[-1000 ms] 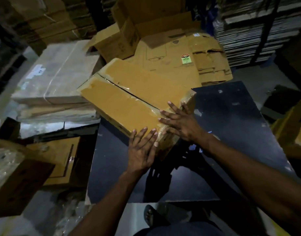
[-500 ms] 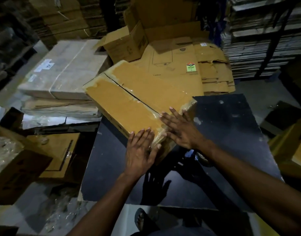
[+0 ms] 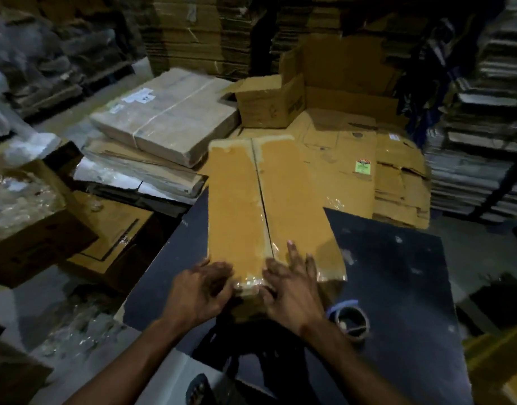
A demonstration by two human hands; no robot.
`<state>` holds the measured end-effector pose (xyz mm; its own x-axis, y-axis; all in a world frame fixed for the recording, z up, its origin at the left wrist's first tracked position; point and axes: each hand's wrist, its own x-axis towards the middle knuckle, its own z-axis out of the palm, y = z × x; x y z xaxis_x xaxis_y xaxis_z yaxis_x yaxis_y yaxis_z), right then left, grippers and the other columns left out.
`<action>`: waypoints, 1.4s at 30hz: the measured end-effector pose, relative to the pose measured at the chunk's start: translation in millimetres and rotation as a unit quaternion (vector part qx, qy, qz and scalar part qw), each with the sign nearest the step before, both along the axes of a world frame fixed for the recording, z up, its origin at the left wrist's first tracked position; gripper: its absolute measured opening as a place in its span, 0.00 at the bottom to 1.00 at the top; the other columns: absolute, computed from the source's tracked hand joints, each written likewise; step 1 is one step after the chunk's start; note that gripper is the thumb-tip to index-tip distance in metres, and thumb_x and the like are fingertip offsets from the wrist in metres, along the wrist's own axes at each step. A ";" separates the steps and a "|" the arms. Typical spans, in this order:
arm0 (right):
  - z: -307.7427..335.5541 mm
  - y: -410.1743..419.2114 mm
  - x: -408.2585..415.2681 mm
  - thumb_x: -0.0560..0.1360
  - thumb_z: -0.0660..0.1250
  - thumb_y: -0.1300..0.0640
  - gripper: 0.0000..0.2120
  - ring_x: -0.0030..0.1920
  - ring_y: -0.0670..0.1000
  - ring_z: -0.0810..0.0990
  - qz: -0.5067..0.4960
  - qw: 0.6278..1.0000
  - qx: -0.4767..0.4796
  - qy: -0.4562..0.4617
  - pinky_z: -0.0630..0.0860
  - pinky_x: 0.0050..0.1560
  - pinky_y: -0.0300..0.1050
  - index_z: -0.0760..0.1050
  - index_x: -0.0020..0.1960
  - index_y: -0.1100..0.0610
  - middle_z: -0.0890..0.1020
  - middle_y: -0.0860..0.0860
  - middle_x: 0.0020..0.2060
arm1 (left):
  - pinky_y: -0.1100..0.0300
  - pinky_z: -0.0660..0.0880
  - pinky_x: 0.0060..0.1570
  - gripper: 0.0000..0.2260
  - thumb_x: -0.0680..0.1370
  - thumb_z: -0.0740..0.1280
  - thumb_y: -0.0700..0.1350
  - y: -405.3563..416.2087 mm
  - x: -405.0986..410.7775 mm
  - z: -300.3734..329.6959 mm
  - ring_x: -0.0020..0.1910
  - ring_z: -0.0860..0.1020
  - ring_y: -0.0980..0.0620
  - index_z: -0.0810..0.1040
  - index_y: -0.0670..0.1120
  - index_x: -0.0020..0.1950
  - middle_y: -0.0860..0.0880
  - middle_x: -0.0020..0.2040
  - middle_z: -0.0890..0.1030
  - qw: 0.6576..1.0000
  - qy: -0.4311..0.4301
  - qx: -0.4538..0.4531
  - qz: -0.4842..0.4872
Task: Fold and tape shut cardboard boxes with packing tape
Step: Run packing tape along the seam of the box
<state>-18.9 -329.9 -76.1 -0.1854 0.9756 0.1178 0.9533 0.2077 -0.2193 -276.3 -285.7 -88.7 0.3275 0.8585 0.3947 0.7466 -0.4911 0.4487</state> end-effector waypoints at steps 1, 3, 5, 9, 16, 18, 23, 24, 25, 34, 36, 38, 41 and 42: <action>5.3 1.6 0.7 0.81 0.56 0.35 0.26 0.86 0.59 0.44 0.003 1.000 -0.002 0.027 0.47 0.81 0.73 0.79 0.72 0.42 0.70 0.42 0.80 | 0.55 0.85 0.51 0.17 0.82 0.68 0.64 -0.9 -8.6 6.1 0.52 0.88 0.60 0.90 0.57 0.59 0.59 0.54 0.90 0.999 -0.022 -0.027 0.040; 14.3 16.8 10.3 0.81 0.57 0.32 0.26 0.86 0.57 0.46 -0.014 0.998 0.004 0.066 0.50 0.81 0.72 0.75 0.75 0.39 0.68 0.42 0.80 | 0.56 0.85 0.43 0.17 0.80 0.68 0.65 8.9 -19.1 17.6 0.45 0.87 0.60 0.90 0.59 0.58 0.59 0.49 0.90 0.991 -0.055 -0.066 0.105; 23.9 45.5 29.2 0.81 0.61 0.32 0.27 0.86 0.57 0.50 -0.065 0.993 0.017 0.096 0.54 0.80 0.72 0.73 0.77 0.39 0.66 0.45 0.82 | 0.54 0.85 0.46 0.17 0.79 0.69 0.66 28.0 -21.1 28.3 0.47 0.87 0.58 0.90 0.59 0.60 0.58 0.51 0.90 0.982 -0.086 -0.086 0.142; 40.5 117.3 72.1 0.81 0.64 0.32 0.36 0.85 0.62 0.52 -0.194 0.972 -0.030 0.129 0.56 0.80 0.72 0.62 0.84 0.44 0.59 0.55 0.85 | 0.52 0.82 0.61 0.19 0.80 0.74 0.61 87.3 -6.5 50.0 0.62 0.84 0.52 0.85 0.56 0.69 0.53 0.67 0.86 0.952 -0.186 -0.163 0.180; 31.3 219.3 92.3 0.69 0.61 0.16 0.48 0.56 0.58 0.82 -0.275 0.940 -0.139 0.145 0.84 0.53 0.63 0.67 0.70 0.53 0.81 0.56 0.57 | 0.47 0.72 0.74 0.42 0.77 0.79 0.61 191.1 31.6 52.5 0.77 0.74 0.39 0.67 0.45 0.85 0.46 0.80 0.73 0.834 -0.320 -0.410 0.185; 45.1 225.0 73.4 0.74 0.68 0.25 0.36 0.49 0.54 0.83 -0.299 0.924 -0.155 0.182 0.85 0.49 0.60 0.70 0.64 0.54 0.81 0.52 0.50 | 0.44 0.79 0.70 0.38 0.68 0.82 0.66 204.6 32.8 24.6 0.66 0.82 0.44 0.76 0.57 0.75 0.51 0.71 0.82 0.807 -0.361 -0.437 0.168; 87.4 216.0 44.5 0.78 0.73 0.37 0.27 0.53 0.52 0.80 -0.306 0.918 -0.103 0.231 0.84 0.53 0.57 0.73 0.68 0.52 0.80 0.49 0.54 | 0.42 0.83 0.63 0.40 0.62 0.84 0.69 234.8 22.7 -31.8 0.58 0.86 0.50 0.77 0.65 0.72 0.61 0.60 0.87 0.801 -0.411 -0.417 0.128; 98.4 215.2 41.3 0.78 0.74 0.39 0.31 0.56 0.53 0.79 -0.306 0.921 -0.085 0.225 0.83 0.55 0.56 0.71 0.75 0.53 0.80 0.50 0.57 | 0.42 0.83 0.63 0.39 0.63 0.83 0.71 241.3 20.0 -23.5 0.58 0.86 0.50 0.78 0.65 0.72 0.61 0.59 0.87 0.799 -0.414 -0.417 0.126; 107.1 216.1 42.0 0.78 0.74 0.38 0.36 0.58 0.53 0.79 -0.312 0.924 -0.068 0.212 0.82 0.56 0.54 0.68 0.79 0.53 0.80 0.53 0.62 | 0.42 0.84 0.62 0.38 0.64 0.82 0.72 247.9 19.6 -9.3 0.58 0.86 0.49 0.78 0.64 0.72 0.60 0.59 0.87 0.804 -0.407 -0.414 0.125; 204.9 182.8 100.5 0.76 0.75 0.38 0.28 0.67 0.49 0.79 -0.353 0.910 0.058 0.209 0.72 0.63 0.42 0.79 0.72 0.48 0.81 0.48 0.70 | 0.47 0.80 0.61 0.33 0.70 0.77 0.66 299.6 106.1 130.7 0.58 0.83 0.46 0.79 0.54 0.72 0.53 0.60 0.85 0.892 -0.347 -0.288 -0.002; 225.8 160.1 126.6 0.76 0.76 0.39 0.26 0.66 0.45 0.77 -0.371 0.899 0.090 0.215 0.73 0.63 0.42 0.80 0.71 0.47 0.81 0.45 0.68 | 0.43 0.82 0.62 0.33 0.69 0.75 0.68 302.2 142.9 147.2 0.57 0.84 0.46 0.80 0.55 0.70 0.53 0.59 0.86 0.894 -0.347 -0.281 -0.028; 251.3 131.8 153.9 0.76 0.76 0.38 0.24 0.66 0.44 0.78 -0.389 0.888 0.119 0.215 0.75 0.64 0.43 0.82 0.69 0.45 0.81 0.44 0.67 | 0.40 0.82 0.62 0.32 0.69 0.75 0.68 296.6 186.2 166.4 0.57 0.84 0.46 0.80 0.56 0.69 0.53 0.58 0.86 0.892 -0.352 -0.278 -0.059; 287.8 65.9 208.3 0.77 0.75 0.39 0.22 0.64 0.43 0.78 -0.431 0.869 0.148 0.194 0.78 0.67 0.47 0.82 0.68 0.45 0.82 0.45 0.68 | 0.38 0.82 0.61 0.29 0.69 0.76 0.68 263.0 271.5 195.6 0.55 0.84 0.47 0.80 0.57 0.66 0.54 0.57 0.86 0.865 -0.366 -0.312 -0.142; 299.9 42.6 227.5 0.77 0.75 0.39 0.21 0.63 0.42 0.78 -0.450 0.860 0.160 0.179 0.79 0.67 0.48 0.83 0.68 0.45 0.82 0.45 0.68 | 0.37 0.82 0.61 0.30 0.68 0.76 0.68 249.5 302.9 204.8 0.56 0.84 0.46 0.80 0.58 0.66 0.54 0.58 0.86 0.854 -0.365 -0.330 -0.166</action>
